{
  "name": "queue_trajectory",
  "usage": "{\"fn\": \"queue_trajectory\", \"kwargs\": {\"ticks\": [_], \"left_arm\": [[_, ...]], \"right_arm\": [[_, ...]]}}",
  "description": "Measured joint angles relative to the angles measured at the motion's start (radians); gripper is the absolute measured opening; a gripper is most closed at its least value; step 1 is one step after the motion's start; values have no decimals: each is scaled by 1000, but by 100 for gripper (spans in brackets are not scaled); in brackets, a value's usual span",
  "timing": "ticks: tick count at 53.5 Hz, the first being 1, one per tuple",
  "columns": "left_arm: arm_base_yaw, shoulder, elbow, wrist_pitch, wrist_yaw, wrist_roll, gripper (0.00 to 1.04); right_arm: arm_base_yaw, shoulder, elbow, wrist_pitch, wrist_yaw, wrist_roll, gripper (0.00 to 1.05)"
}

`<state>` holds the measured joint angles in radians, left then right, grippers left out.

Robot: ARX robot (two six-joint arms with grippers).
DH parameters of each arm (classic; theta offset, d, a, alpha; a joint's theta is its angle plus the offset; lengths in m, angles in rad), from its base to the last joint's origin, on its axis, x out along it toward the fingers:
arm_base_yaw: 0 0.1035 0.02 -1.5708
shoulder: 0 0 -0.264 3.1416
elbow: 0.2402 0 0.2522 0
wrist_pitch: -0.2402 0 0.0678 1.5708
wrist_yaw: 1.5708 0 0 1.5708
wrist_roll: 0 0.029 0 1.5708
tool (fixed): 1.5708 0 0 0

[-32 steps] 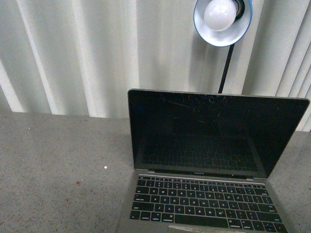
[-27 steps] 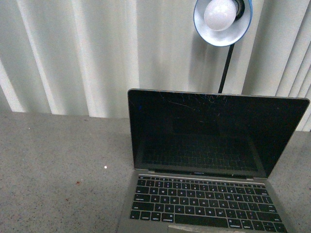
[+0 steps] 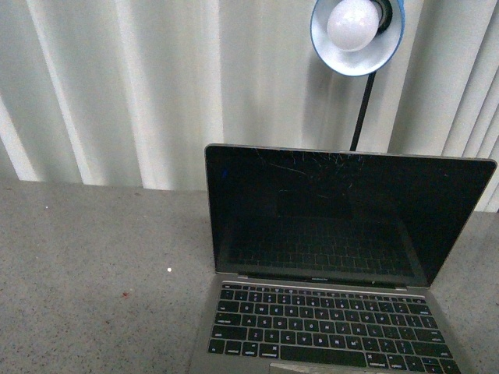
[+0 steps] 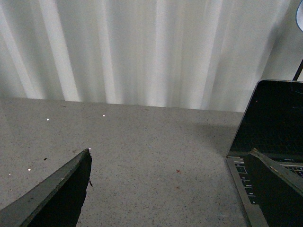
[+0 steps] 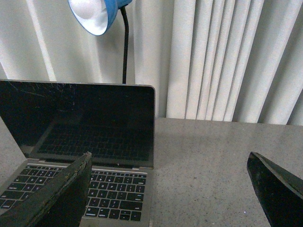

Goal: Close laptop

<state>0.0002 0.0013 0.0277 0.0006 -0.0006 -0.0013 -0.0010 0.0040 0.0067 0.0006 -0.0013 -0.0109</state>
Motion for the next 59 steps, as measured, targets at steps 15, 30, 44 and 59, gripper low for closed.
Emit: {"fn": "queue_trajectory", "kwargs": {"ticks": [15, 30, 44, 59], "left_arm": [[0, 0, 0, 0, 0, 0, 98], [0, 0, 0, 0, 0, 0, 98], [-50, 43, 26, -89, -158, -44, 98], [-112, 228, 74, -47, -397, -150, 98]], "right_arm": [[0, 0, 0, 0, 0, 0, 97], [0, 0, 0, 0, 0, 0, 97], [0, 0, 0, 0, 0, 0, 97], [79, 149, 0, 212, 279, -153, 97]]}}
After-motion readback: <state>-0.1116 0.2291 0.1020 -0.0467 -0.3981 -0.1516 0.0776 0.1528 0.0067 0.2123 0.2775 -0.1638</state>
